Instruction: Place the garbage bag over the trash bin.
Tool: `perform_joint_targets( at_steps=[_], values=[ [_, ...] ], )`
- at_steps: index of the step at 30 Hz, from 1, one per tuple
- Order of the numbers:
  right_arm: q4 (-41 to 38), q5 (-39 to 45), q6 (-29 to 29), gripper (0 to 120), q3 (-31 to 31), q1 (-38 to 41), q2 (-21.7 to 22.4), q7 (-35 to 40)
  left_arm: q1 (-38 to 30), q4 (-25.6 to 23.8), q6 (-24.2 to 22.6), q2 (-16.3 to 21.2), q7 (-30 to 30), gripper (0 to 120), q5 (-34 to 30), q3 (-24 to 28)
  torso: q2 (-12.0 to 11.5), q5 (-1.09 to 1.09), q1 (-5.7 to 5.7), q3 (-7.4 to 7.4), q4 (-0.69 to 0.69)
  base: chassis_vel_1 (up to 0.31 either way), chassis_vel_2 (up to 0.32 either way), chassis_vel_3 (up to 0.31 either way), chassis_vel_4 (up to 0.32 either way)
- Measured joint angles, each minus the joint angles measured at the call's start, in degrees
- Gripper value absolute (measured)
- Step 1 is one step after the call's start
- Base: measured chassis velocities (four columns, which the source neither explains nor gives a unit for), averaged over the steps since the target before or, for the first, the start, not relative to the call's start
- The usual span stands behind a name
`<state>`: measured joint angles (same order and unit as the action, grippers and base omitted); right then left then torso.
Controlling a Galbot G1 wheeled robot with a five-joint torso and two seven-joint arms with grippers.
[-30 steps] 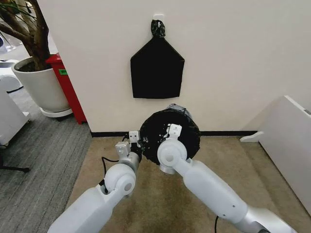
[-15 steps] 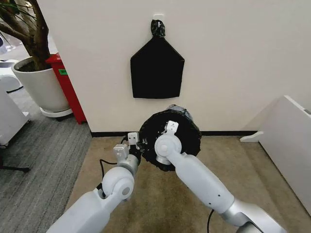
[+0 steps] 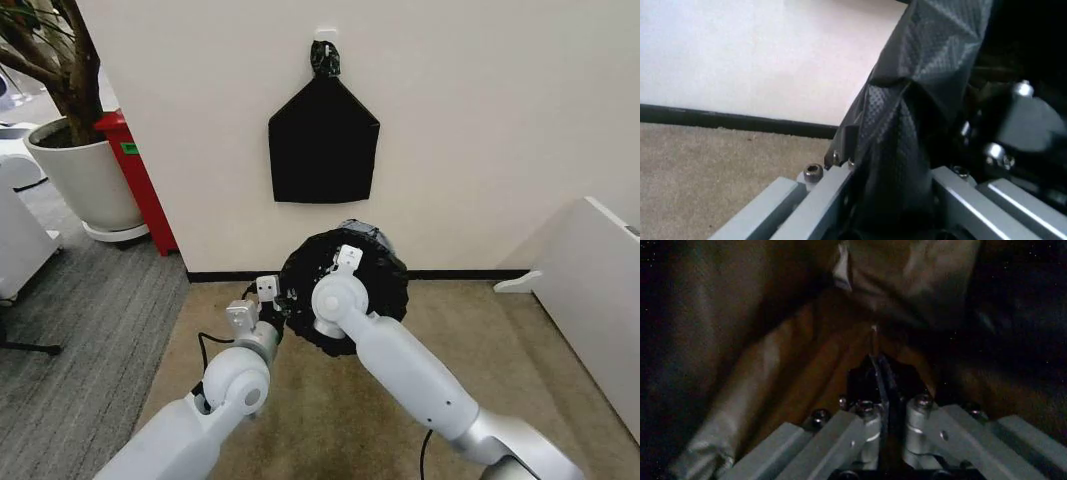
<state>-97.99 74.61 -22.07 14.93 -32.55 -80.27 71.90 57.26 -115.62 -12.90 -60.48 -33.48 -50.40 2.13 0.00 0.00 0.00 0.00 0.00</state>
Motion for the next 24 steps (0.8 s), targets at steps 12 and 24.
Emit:
perform_joint_targets(
  at_steps=[12, 24],
  values=[
    [7.15, -3.27, -0.80, 0, -3.20, -1.16, -0.68, -3.29, 0.51, -1.97, 0.03, 1.03, 0.02, 0, -0.55, -0.61, 0.00, 0.00, 0.00, 0.00, 0.00, 0.000, 0.000, 0.000, 0.000],
    [12.02, -6.45, -0.71, 0, -5.31, -0.77, -2.09, -6.33, 2.24, -4.27, 0.02, 2.27, 0.36, 0, -0.66, -1.11, 0.00, 0.01, 0.00, 0.00, 0.00, 0.000, 0.000, 0.000, 0.000]
  ],
)
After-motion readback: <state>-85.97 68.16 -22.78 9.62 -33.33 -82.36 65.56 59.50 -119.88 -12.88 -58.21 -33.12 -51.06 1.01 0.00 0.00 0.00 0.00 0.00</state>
